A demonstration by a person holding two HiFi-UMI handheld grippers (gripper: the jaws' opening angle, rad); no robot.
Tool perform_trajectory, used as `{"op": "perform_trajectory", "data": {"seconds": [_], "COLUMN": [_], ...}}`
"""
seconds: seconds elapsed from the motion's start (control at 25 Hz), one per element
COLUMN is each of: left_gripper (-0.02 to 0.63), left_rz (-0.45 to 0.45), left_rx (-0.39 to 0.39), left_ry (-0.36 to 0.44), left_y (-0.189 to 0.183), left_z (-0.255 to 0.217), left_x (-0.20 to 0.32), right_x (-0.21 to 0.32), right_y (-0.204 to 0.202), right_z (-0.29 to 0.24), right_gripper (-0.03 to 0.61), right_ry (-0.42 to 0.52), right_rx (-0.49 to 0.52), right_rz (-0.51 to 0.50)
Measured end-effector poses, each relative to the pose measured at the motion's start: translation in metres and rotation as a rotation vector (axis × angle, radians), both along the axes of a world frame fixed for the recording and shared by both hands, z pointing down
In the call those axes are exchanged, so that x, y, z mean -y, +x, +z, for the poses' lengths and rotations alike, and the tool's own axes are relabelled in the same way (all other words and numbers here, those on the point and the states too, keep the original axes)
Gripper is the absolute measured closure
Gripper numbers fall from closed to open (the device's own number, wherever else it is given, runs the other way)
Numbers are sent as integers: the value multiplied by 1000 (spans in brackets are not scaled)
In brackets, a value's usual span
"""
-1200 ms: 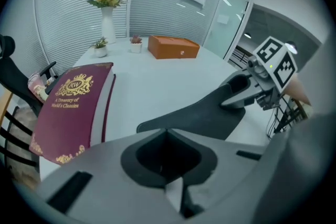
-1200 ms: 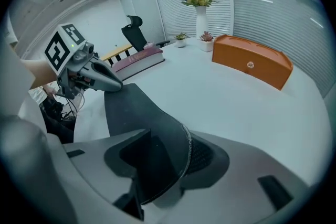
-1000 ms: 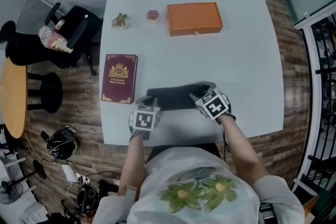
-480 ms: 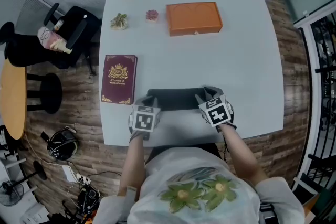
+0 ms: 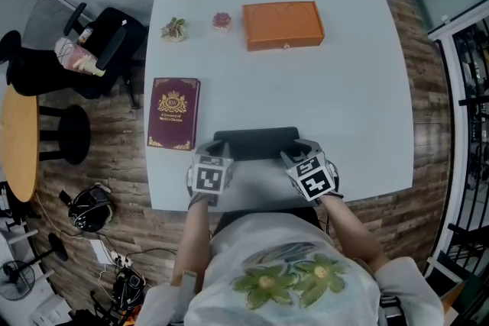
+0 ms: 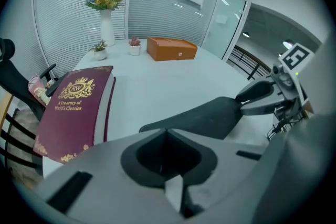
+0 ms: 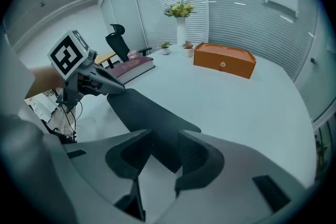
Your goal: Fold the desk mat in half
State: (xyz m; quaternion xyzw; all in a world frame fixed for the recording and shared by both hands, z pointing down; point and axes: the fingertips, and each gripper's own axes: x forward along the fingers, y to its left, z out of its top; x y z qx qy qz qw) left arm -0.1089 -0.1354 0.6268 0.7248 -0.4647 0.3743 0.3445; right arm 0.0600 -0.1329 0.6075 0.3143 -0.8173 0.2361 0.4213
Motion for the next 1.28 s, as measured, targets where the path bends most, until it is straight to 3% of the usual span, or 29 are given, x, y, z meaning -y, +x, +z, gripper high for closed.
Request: {"op": "perform_trajectory", "data": {"seconds": [0.56, 0.88, 1.28], "left_gripper": [609, 609, 609], "left_rz": [-20, -49, -108], "left_rx": [-23, -29, -45], "left_ry": [40, 116, 278], "left_y": [-1, -6, -4], "left_z": [-16, -35, -83], "left_x": [-8, 1, -1], "right_x": [8, 17, 16], "right_y": [1, 2, 8], "right_z": [-11, -31, -85], "right_gripper": [422, 427, 551], "right_ry": [47, 127, 297], "right_rx": [11, 53, 168], "right_rz": [21, 66, 174]}}
